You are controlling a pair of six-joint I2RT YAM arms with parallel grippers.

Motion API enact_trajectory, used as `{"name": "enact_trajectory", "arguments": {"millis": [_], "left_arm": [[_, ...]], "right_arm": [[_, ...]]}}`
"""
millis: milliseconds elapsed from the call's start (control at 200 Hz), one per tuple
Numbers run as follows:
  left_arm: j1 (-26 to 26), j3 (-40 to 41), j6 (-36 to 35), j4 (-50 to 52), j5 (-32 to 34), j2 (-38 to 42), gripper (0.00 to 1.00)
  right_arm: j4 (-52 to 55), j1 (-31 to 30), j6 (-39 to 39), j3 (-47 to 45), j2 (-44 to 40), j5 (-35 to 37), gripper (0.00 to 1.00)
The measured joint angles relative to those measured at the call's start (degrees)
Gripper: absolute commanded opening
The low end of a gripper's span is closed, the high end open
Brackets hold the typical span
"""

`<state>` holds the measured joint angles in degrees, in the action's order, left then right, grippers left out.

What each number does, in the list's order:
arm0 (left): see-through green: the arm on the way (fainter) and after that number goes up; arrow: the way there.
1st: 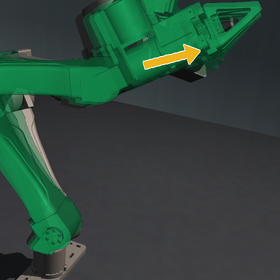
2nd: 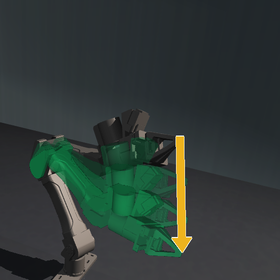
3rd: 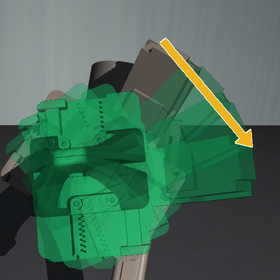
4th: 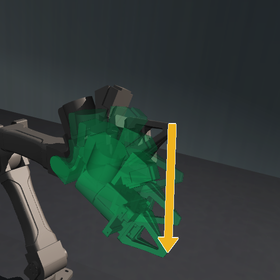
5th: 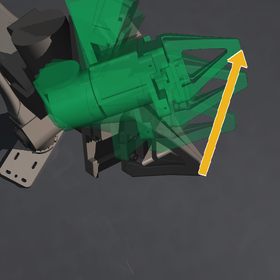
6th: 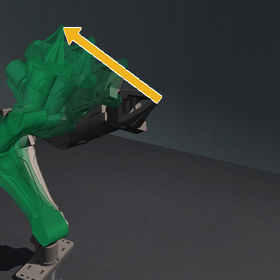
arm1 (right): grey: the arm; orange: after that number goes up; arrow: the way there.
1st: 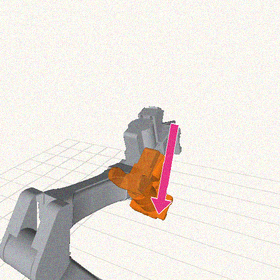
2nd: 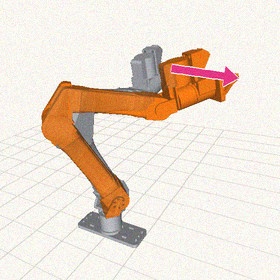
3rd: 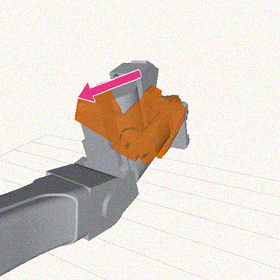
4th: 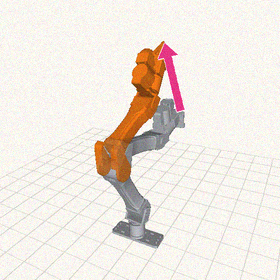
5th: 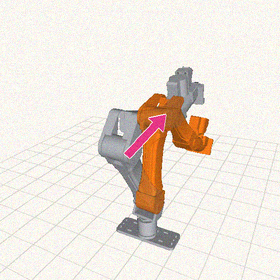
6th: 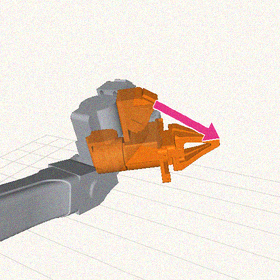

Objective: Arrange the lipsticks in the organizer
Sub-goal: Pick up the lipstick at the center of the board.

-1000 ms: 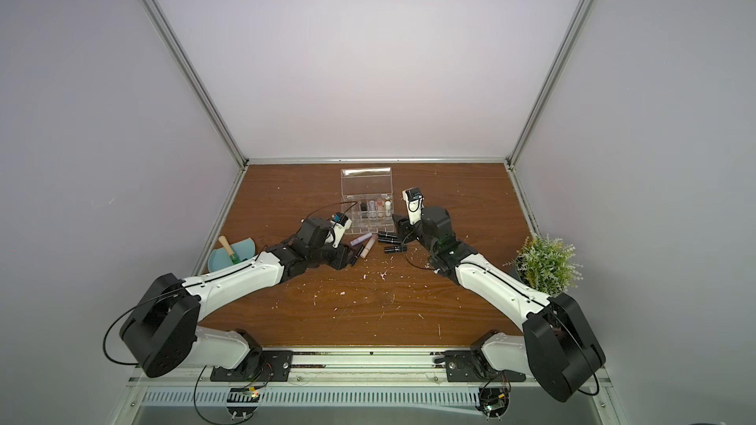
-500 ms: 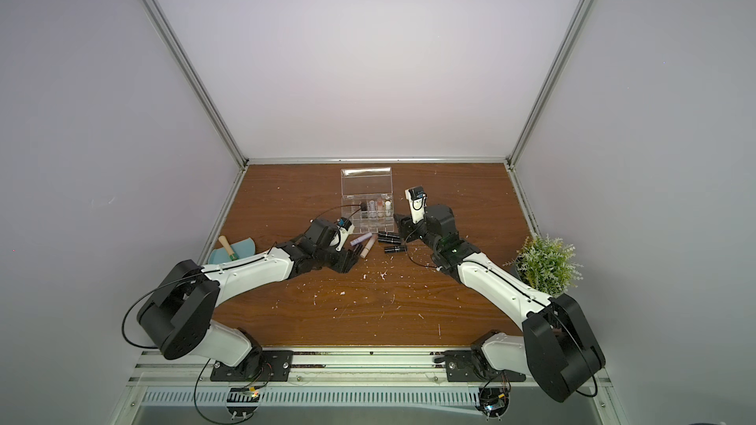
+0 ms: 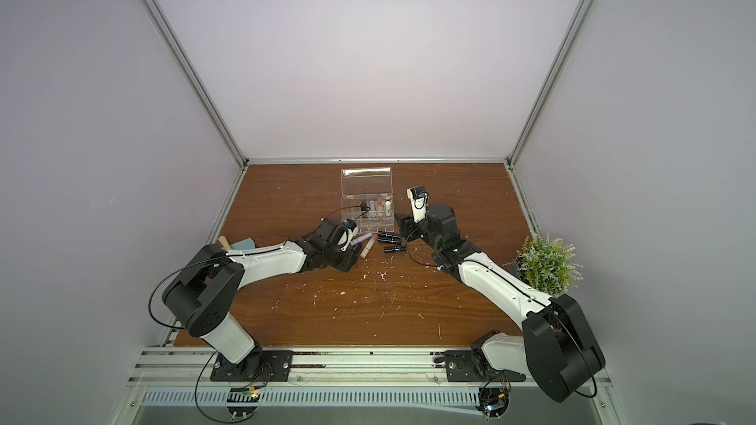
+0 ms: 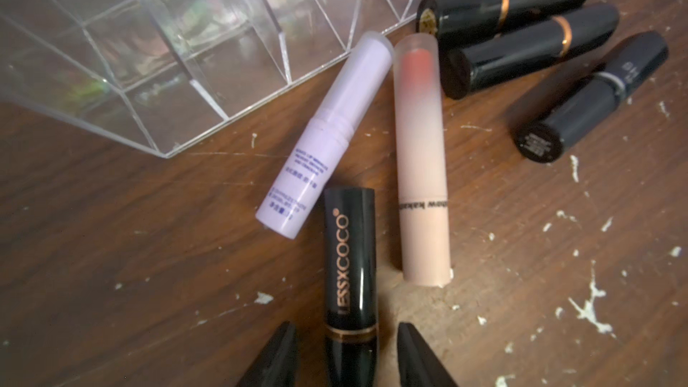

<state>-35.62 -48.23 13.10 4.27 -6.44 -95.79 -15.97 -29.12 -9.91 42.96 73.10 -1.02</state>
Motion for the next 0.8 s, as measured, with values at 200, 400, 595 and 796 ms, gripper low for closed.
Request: {"name": "enact_trajectory", "arguments": {"millis": [200, 400, 595, 796], "left_arm": [[-0.33, -0.61, -0.11, 0.07, 1.11, -0.63, 0.31], [-1.25, -0.63, -0.07, 0.2, 2.32, -0.59, 0.21], [-2.43, 0.92, 0.59, 2.86, 2.43, 3.45, 0.2], [-2.58, 3.19, 2.21, 2.29, 0.35, 15.89, 0.18]], "right_arm": [[0.0, 0.11, -0.07, 0.0, 0.0, -0.81, 0.65], [0.09, 0.37, -0.07, 0.0, 0.0, -0.81, 0.65], [0.44, 0.39, -0.17, 0.0, 0.0, -0.98, 0.65], [3.56, 1.25, -0.39, 2.82, 0.24, -6.49, 0.74]]}}
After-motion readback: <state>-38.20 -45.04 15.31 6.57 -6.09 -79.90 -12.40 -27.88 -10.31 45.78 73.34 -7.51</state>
